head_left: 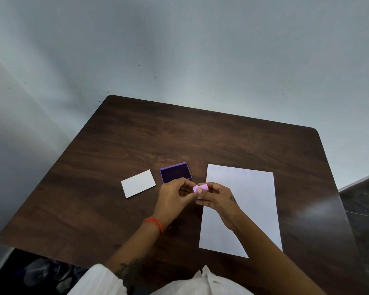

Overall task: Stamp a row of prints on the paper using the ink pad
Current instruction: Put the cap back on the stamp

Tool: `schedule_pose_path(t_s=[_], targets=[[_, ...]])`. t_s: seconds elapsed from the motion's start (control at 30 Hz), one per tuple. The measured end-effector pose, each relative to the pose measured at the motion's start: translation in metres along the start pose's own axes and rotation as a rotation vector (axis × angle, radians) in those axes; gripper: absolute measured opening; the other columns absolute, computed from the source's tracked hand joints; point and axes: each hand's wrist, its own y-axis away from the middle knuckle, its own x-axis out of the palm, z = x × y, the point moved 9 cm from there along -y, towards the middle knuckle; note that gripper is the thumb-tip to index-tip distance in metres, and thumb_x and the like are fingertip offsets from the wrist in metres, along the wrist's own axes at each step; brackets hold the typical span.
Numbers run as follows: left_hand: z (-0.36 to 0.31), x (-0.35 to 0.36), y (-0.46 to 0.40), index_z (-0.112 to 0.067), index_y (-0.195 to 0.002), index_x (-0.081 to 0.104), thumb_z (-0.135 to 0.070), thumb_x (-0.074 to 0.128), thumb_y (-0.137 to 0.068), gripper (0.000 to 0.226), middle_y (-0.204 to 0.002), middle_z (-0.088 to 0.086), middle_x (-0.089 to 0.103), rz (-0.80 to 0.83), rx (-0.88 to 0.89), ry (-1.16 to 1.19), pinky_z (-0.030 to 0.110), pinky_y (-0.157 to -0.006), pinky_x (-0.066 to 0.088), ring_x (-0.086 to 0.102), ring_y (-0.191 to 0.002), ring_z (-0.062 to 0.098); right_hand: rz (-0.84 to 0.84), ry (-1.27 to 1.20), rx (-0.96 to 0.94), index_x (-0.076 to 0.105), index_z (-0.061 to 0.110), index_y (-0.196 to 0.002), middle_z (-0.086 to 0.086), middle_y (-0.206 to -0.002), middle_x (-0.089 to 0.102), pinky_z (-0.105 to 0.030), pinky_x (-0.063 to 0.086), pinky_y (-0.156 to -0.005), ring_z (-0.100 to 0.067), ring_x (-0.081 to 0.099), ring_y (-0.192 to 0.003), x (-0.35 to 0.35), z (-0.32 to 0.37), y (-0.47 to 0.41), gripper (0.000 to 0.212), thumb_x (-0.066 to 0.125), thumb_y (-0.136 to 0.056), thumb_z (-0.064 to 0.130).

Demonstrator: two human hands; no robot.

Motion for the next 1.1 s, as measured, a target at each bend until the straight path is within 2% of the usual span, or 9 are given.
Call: schedule_pose_path(t_s=[0.1, 0.2, 0.4, 0.53, 0.6, 0.7, 0.83, 1.0, 1.1], targets=[[-0.002, 0.003, 0.001, -0.016, -0.095, 0.066, -0.022, 0.072, -0.076, 0.021, -0.094, 0.003, 0.071, 0.02, 0.031, -0.038, 0.004, -0.073, 0.048, 0.062, -0.081, 0.002, -0.012, 0.028, 0.003, 0.069, 0.006, -0.097, -0.013, -0.097, 0.069, -0.024, 0.058, -0.072, -0.024, 0.068, -0.087, -0.002, 0.0, -0.002, 0.021, 0.071, -0.079, 0.016], [-0.001, 0.005, 0.0, -0.017, -0.101, 0.064, -0.023, 0.073, -0.076, 0.027, -0.101, 0.004, 0.07, 0.015, 0.037, -0.079, 0.017, -0.085, 0.05, 0.063, -0.089, 0.008, -0.042, 0.075, -0.003, 0.07, 0.008, -0.094, -0.011, -0.094, 0.07, -0.024, 0.058, -0.072, -0.024, 0.068, -0.085, -0.004, -0.002, -0.006, 0.021, 0.072, -0.078, 0.021], [0.012, 0.006, -0.002, -0.019, -0.12, 0.054, -0.022, 0.074, -0.075, 0.049, -0.124, 0.004, 0.061, 0.01, -0.034, -0.136, 0.024, -0.098, 0.038, 0.054, -0.114, 0.016, -0.228, 0.351, -0.116, 0.067, 0.015, -0.096, -0.002, -0.092, 0.067, -0.026, 0.053, -0.079, -0.019, 0.064, -0.087, -0.016, 0.009, -0.021, 0.025, 0.071, -0.078, 0.031], [0.024, 0.008, -0.003, -0.02, -0.122, 0.051, -0.018, 0.073, -0.075, 0.052, -0.129, 0.004, 0.057, 0.041, -0.095, -0.153, 0.02, -0.097, 0.034, 0.051, -0.118, 0.016, -0.288, 0.528, -0.209, 0.068, 0.01, -0.095, -0.006, -0.091, 0.069, -0.024, 0.051, -0.078, -0.018, 0.063, -0.083, -0.015, 0.018, -0.033, 0.023, 0.068, -0.081, 0.028], [0.028, 0.009, -0.003, -0.019, -0.123, 0.051, -0.018, 0.073, -0.075, 0.053, -0.129, 0.004, 0.056, 0.059, -0.104, -0.157, 0.018, -0.094, 0.037, 0.052, -0.116, 0.015, -0.299, 0.612, -0.236, 0.068, 0.009, -0.092, -0.009, -0.091, 0.071, -0.016, 0.048, -0.071, -0.016, 0.06, -0.078, -0.013, 0.017, -0.038, 0.022, 0.064, -0.083, 0.029], [0.035, 0.01, -0.001, -0.02, -0.123, 0.051, -0.018, 0.073, -0.075, 0.053, -0.129, 0.005, 0.056, 0.076, -0.115, -0.166, 0.02, -0.093, 0.043, 0.055, -0.113, 0.015, -0.27, 0.689, -0.28, 0.069, 0.008, -0.088, -0.012, -0.087, 0.073, -0.006, 0.037, -0.062, -0.015, 0.06, -0.072, -0.006, 0.014, -0.041, 0.024, 0.059, -0.087, 0.03], [0.041, 0.008, -0.002, -0.02, -0.122, 0.051, -0.018, 0.073, -0.075, 0.052, -0.127, 0.004, 0.056, 0.08, -0.118, -0.171, 0.019, -0.092, 0.044, 0.055, -0.11, 0.013, -0.208, 0.758, -0.311, 0.069, 0.006, -0.09, -0.013, -0.088, 0.073, -0.004, 0.034, -0.062, -0.011, 0.055, -0.07, 0.003, 0.015, -0.042, 0.031, 0.059, -0.085, 0.035], [0.044, 0.008, -0.003, -0.02, -0.123, 0.051, -0.02, 0.073, -0.076, 0.052, -0.127, 0.004, 0.057, 0.087, -0.122, -0.186, 0.019, -0.092, 0.043, 0.055, -0.112, 0.013, -0.194, 0.829, -0.276, 0.067, 0.004, -0.094, -0.015, -0.094, 0.072, -0.018, 0.042, -0.072, -0.014, 0.055, -0.074, 0.007, 0.011, -0.043, 0.026, 0.061, -0.086, 0.029], [0.043, 0.008, -0.004, -0.02, -0.122, 0.051, -0.02, 0.073, -0.076, 0.051, -0.127, 0.004, 0.057, 0.089, -0.116, -0.189, 0.019, -0.093, 0.043, 0.055, -0.111, 0.013, -0.194, 0.824, -0.27, 0.066, 0.004, -0.094, -0.015, -0.095, 0.071, -0.022, 0.043, -0.074, -0.018, 0.058, -0.077, 0.008, 0.01, -0.043, 0.027, 0.061, -0.086, 0.029]])
